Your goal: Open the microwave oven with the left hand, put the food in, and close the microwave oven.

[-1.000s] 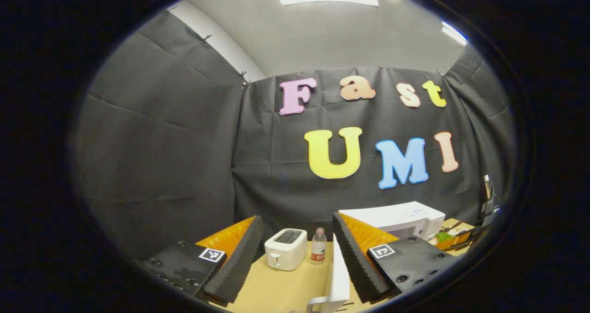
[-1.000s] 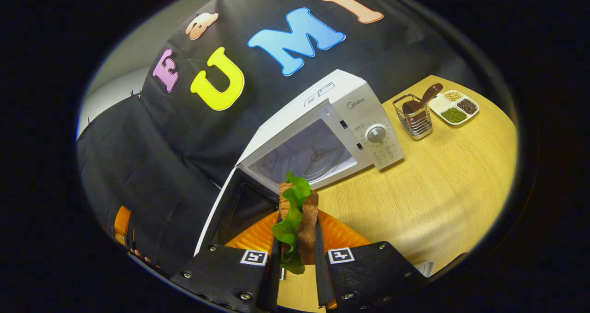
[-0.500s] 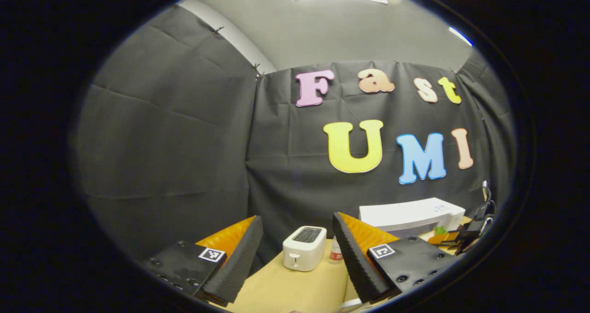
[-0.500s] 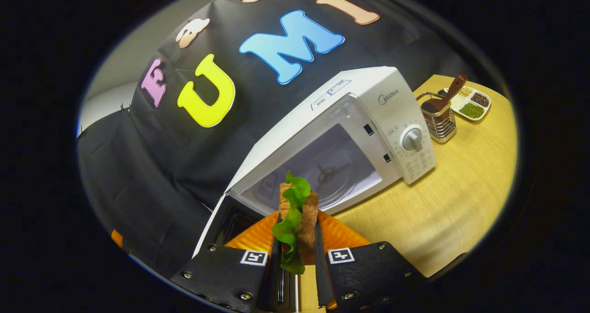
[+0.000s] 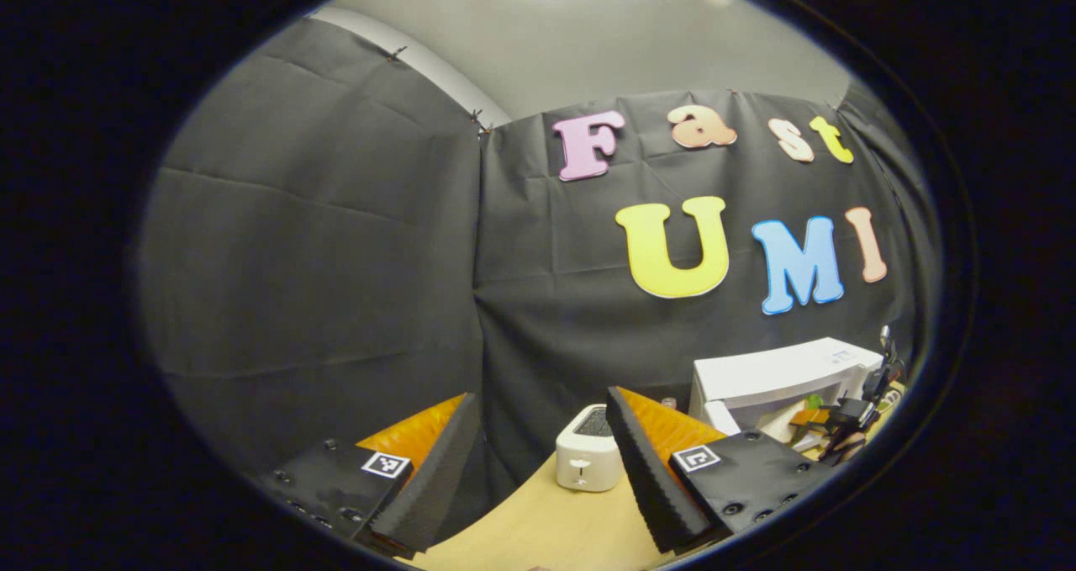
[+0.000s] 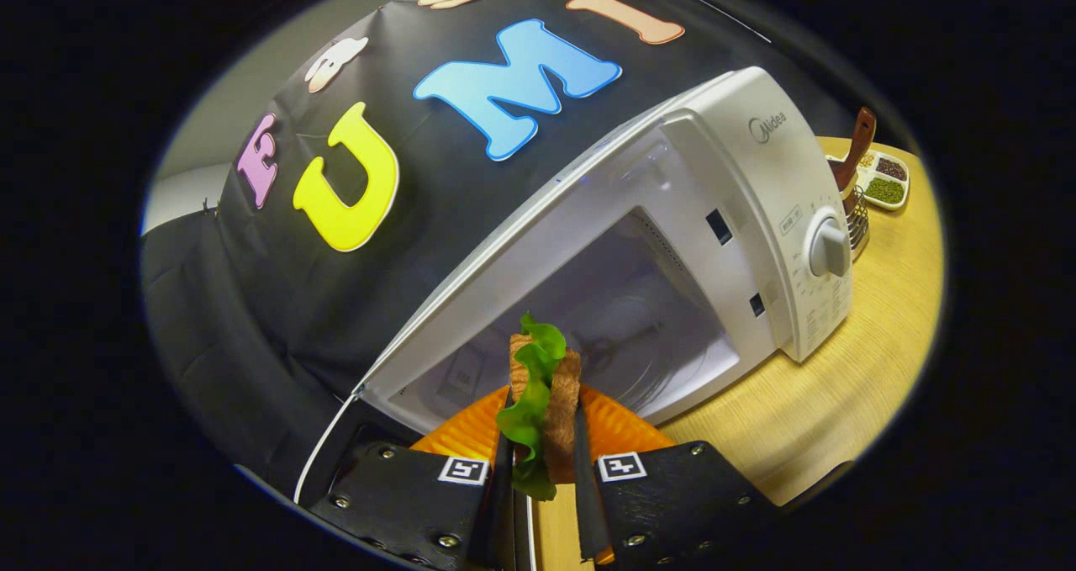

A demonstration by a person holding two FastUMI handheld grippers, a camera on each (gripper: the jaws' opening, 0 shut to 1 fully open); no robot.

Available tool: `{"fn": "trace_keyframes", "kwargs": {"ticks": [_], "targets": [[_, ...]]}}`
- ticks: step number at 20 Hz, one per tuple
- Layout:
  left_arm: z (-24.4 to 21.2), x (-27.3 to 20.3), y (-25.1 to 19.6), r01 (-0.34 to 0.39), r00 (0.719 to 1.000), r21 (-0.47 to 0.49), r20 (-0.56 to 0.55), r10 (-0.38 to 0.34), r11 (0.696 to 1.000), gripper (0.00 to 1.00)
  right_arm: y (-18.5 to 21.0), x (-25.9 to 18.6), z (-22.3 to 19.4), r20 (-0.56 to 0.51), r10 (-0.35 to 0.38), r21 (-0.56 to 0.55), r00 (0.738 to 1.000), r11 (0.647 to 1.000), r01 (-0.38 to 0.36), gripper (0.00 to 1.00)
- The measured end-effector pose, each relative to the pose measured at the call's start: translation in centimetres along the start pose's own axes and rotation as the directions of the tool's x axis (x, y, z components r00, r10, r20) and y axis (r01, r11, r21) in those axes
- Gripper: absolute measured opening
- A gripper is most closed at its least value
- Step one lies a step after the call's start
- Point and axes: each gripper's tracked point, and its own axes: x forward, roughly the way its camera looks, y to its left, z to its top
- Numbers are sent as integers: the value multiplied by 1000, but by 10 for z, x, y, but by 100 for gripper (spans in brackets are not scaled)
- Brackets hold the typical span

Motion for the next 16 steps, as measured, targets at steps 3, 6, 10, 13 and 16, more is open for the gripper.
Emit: {"fn": "trace_keyframes", "kwargs": {"ticks": [3, 6, 10, 13, 16], "targets": [[-11, 0, 6, -17, 1000, 5, -26, 17, 1000, 100, -10, 26, -4, -6, -34, -3, 999, 999, 34, 33], [-18, -1, 18, -38, 999, 27, -37, 39, 999, 98, -18, 38, -9, -15, -58, -8, 998, 998, 58, 33], [-22, -4, 29, -63, 997, 5, -39, 63, 998, 100, -38, 42, -11, -2, -144, -108, 990, 984, 143, 42], [-25, -4, 31, -66, 997, 8, -41, 66, 998, 100, -45, 40, -7, 29, -178, -198, 984, 963, 181, 57], [-29, -8, 32, -67, 997, 1, -39, 67, 998, 100, -51, 39, -5, 33, -212, -269, 977, 939, 213, 73]]}}
